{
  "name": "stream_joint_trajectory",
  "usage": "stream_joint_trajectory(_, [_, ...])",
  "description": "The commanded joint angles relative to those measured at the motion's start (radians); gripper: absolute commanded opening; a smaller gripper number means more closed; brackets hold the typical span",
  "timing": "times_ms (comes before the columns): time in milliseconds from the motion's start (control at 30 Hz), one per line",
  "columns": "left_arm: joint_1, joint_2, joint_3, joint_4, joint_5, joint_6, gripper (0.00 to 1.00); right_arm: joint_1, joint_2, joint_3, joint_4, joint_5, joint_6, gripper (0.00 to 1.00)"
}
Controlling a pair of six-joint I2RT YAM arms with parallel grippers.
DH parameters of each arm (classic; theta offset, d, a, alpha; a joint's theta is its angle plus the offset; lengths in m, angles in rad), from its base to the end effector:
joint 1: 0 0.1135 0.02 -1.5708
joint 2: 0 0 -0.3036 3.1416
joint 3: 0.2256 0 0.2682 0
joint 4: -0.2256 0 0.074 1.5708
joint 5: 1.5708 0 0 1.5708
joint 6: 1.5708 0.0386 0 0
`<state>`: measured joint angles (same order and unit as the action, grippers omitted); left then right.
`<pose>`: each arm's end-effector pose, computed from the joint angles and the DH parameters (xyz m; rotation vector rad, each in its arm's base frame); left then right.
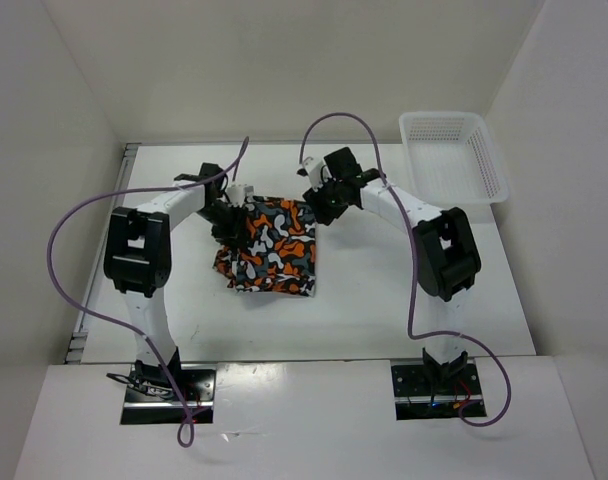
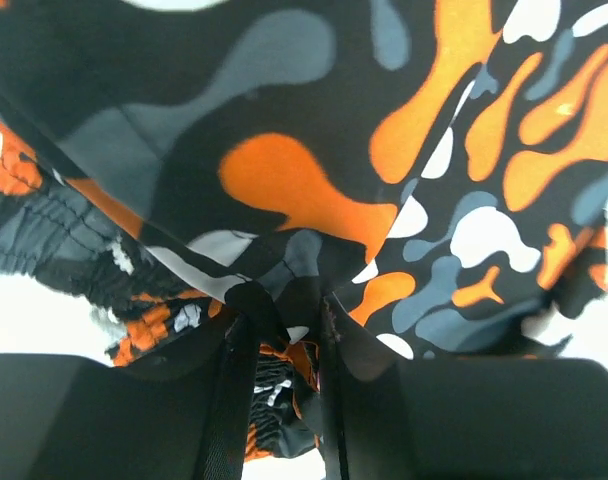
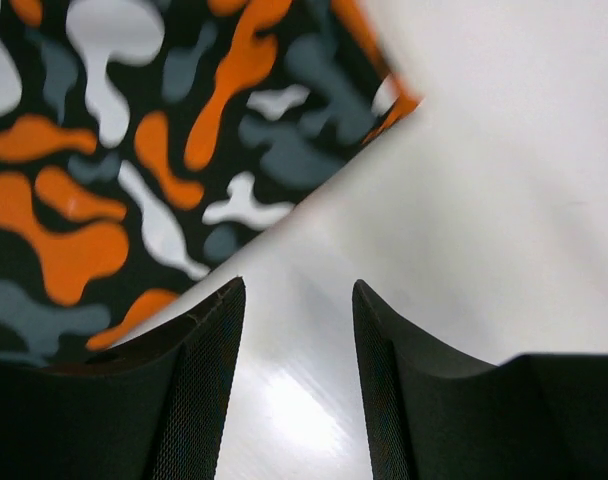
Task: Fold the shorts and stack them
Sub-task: Fold the shorts
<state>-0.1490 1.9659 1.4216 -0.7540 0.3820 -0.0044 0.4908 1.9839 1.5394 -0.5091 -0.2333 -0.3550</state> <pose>0.4143 -0.0767 0.2039 0.2807 2.8319 -0.5783 0.4088 0.2286 0.2423 -1.1201 2.2595 0.3491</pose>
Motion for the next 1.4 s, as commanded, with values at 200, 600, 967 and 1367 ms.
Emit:
stream_joint_trajectory(200, [-0.014,0.126,0.115,-0.027,0.36,0.004,0.4,-0.077,-0.088,0.105,-0.011,0.094,-0.085,0.53])
stream_joint_trajectory(600, [0.086,-0.097,0.005,0.021,0.198,0.004,1.0,-0.077,-0.154,0.134,0.012,0.175,-0.027,0.75])
stream_joint_trajectory(967, [0.4,-0.298,0.074,0.18,-0.318,0.004,1.0,-0.118,-0.258,-0.02,0.133,0.382,-0.044,0.93])
stream_joint_trajectory(1367, [0.537,-0.458,-0.139,0.268,-0.292,0.004,1.0,-0.141,-0.456,-0.429,0.259,0.425,-0.098,0.94])
